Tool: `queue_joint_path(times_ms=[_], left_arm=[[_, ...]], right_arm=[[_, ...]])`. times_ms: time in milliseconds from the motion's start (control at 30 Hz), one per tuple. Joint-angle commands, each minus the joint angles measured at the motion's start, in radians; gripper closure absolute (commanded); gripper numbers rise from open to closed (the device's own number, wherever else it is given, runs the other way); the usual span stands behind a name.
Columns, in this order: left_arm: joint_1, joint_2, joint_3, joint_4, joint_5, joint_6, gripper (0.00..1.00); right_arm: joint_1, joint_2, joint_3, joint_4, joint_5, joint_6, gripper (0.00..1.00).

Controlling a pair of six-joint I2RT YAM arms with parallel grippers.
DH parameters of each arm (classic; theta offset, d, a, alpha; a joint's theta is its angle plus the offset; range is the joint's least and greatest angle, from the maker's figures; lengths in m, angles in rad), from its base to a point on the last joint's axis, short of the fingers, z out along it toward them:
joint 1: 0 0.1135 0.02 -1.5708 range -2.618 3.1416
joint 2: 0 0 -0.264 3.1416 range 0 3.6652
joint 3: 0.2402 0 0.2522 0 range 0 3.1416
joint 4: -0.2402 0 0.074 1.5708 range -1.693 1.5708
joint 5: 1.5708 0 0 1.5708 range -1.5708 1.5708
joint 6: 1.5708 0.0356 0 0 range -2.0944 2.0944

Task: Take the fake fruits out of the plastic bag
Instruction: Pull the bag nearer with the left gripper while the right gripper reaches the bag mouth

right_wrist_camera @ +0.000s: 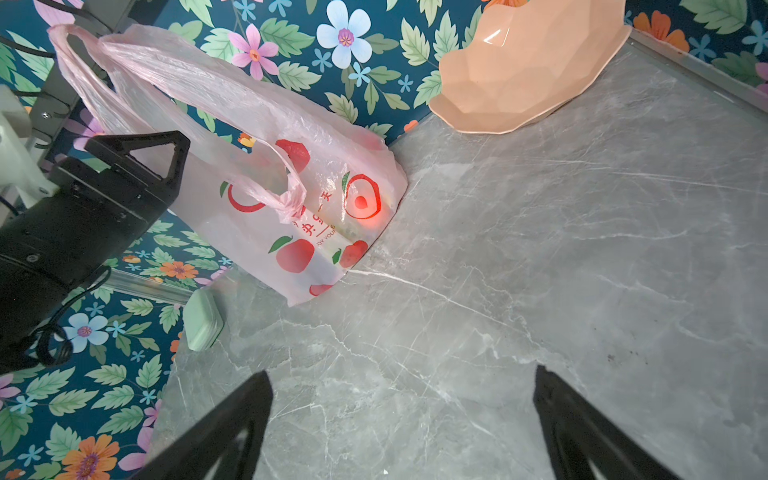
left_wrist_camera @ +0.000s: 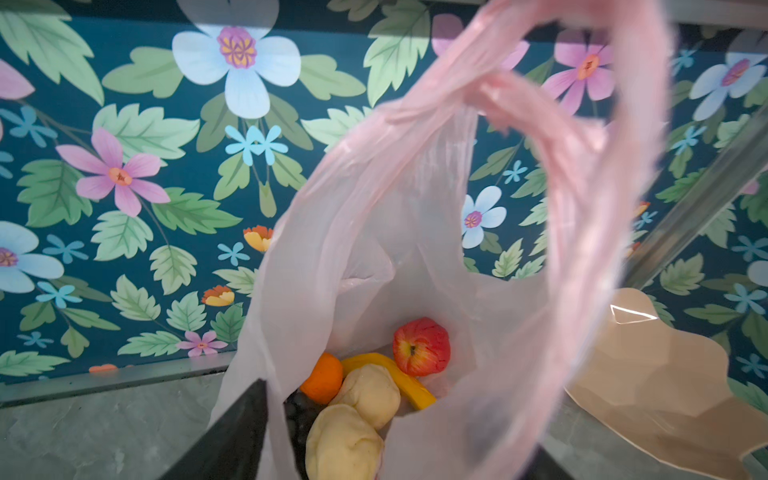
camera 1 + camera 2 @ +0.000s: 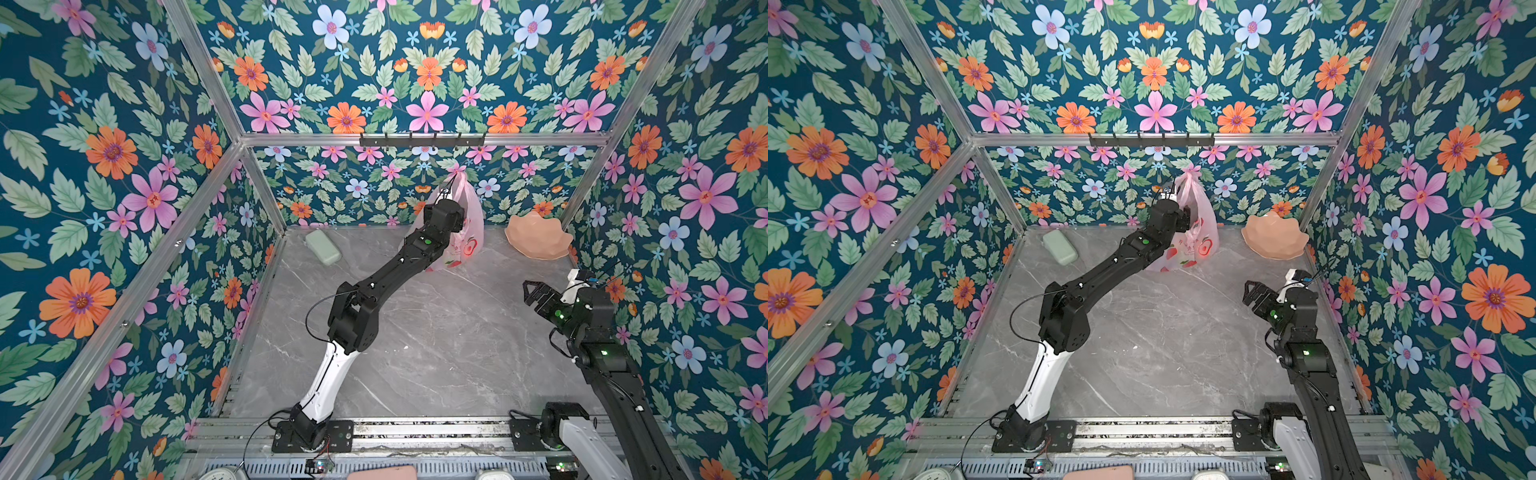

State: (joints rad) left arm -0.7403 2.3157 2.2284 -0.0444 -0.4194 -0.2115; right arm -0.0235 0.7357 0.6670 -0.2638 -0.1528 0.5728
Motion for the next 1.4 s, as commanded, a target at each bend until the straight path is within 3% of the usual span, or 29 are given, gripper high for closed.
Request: queue_joint_path(times_ms=[0,200,400,667,967,1200,1367], left_arm=[[0.016,-0.001,0.011,0.025,-0.027,-0.047,0.46],[0.076,-0.101,-0.108,0.039,0.060,-0.156,1.00],[0.113,-0.295,-0.344,0.128,0.176,-0.157,1.00],[0.124,-0.612,-0.741,0.250,0.217,-0.171,1.00],[0.128,-1.007,-1.166,0.294,0.259,-0.095,1.00],[0.128,-1.283,-1.417,0.257,0.315,-0.094,1.00],[0.128,-1.429,-1.556,0.265,0.303,-0.111,1.00]], right_arm=[[0.001,0.009,0.006,0.018,0.004,-0.024,0.01],[0.002,0.079,0.055,-0.087,0.116,-0.010,0.01],[0.000,0.124,0.082,-0.100,0.101,0.012,0.01],[0.037,0.219,0.152,-0.152,0.077,0.049,0.01],[0.303,0.327,0.314,-0.141,0.195,-0.028,0.01],[0.599,0.509,0.508,-0.060,0.305,-0.281,0.01],[0.697,0.696,0.709,-0.087,0.327,-0.355,0.01]])
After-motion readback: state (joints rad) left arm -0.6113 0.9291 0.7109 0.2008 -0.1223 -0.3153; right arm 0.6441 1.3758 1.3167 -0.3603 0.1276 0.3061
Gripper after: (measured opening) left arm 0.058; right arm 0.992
